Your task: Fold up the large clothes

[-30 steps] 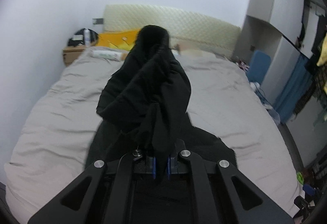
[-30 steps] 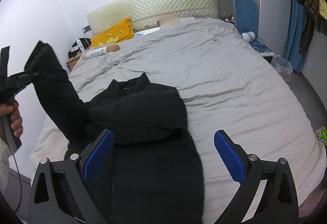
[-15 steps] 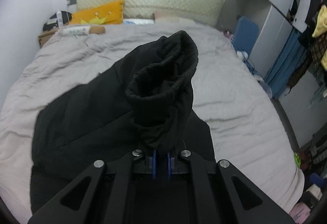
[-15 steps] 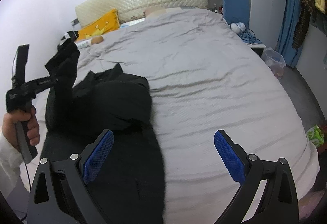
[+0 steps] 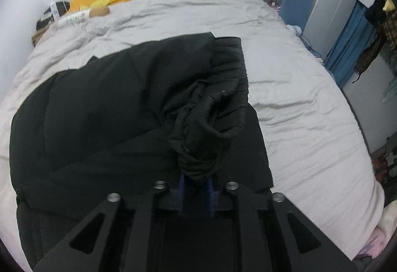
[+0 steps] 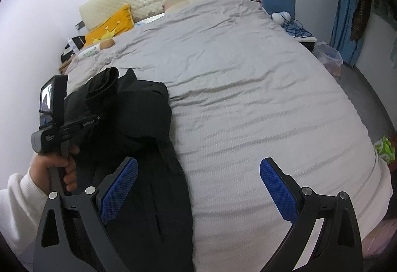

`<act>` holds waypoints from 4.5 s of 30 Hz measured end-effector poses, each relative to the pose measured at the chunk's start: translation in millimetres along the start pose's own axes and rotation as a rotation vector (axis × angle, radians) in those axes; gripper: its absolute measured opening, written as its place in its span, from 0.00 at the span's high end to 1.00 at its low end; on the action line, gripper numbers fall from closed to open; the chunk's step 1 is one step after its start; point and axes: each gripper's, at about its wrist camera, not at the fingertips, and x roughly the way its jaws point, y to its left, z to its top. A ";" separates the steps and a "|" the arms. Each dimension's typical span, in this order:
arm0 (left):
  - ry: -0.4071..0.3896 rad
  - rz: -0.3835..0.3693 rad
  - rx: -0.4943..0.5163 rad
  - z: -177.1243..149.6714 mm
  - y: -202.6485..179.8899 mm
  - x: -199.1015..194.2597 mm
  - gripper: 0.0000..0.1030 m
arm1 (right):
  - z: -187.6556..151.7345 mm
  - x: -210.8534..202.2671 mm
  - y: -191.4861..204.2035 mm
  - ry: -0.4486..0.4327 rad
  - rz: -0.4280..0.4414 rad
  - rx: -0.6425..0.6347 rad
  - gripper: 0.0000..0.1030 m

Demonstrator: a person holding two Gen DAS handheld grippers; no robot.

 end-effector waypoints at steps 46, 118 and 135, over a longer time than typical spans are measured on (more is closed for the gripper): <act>-0.031 0.144 -0.136 11.5 284.7 -48.7 0.17 | 90.8 222.5 188.8 0.099 0.079 -0.140 0.95; 0.431 -0.111 -0.473 -299.4 418.6 -72.0 0.06 | -176.9 115.8 11.8 0.566 0.104 0.227 0.28; 0.459 -0.204 -0.476 -323.1 397.1 -34.9 0.05 | -229.6 176.9 33.0 0.777 0.269 0.357 0.07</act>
